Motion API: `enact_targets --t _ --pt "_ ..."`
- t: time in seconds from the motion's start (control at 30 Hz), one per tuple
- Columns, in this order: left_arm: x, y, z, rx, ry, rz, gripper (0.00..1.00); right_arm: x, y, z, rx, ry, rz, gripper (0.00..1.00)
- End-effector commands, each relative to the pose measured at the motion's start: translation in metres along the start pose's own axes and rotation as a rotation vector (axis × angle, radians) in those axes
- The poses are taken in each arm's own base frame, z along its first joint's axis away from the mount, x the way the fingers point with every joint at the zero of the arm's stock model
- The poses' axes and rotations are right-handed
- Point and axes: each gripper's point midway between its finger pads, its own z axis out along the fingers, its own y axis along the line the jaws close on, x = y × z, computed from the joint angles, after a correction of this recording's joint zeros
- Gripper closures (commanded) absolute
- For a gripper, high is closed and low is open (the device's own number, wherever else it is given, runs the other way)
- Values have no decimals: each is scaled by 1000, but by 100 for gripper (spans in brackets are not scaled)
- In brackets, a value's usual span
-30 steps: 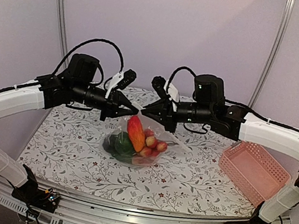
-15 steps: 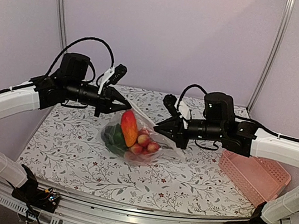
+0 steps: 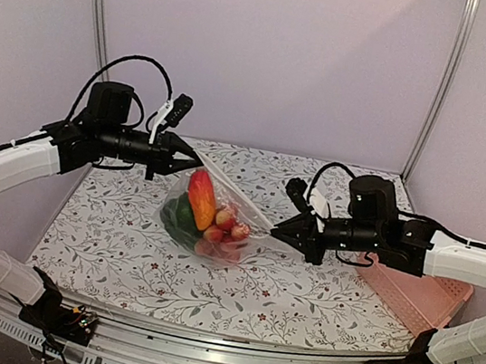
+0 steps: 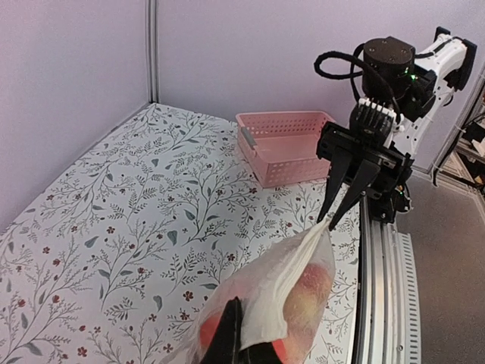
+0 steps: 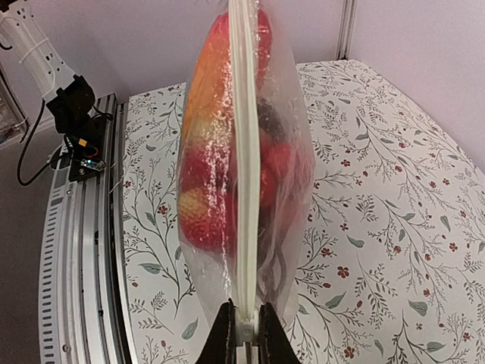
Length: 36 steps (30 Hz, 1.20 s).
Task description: Open the zip-top bag and remove the fake food
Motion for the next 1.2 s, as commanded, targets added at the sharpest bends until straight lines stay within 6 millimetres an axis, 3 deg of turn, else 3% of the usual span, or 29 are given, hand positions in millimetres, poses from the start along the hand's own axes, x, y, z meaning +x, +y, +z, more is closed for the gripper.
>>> enact_targets --t 0.0,0.33,0.47,0.63,0.83,1.03,1.17 --pt "-29 10 -20 -56 -107 59 100 38 -2 -7 24 115 65 100" --pt "-31 21 -32 -83 -126 52 100 61 4 -17 21 159 94 100" --pt "-30 19 -28 -53 -122 50 100 59 6 -20 11 151 92 100" --pt "-29 9 -16 14 -112 55 100 33 14 -11 -67 111 87 96" --pt "-23 -10 7 115 -55 71 100 -23 10 -1 -95 37 44 58" --pt "-16 -20 18 147 -19 92 100 -71 0 6 -84 -28 6 55" --pt "-18 -21 21 156 -15 96 100 -74 -8 19 -66 -12 14 56"
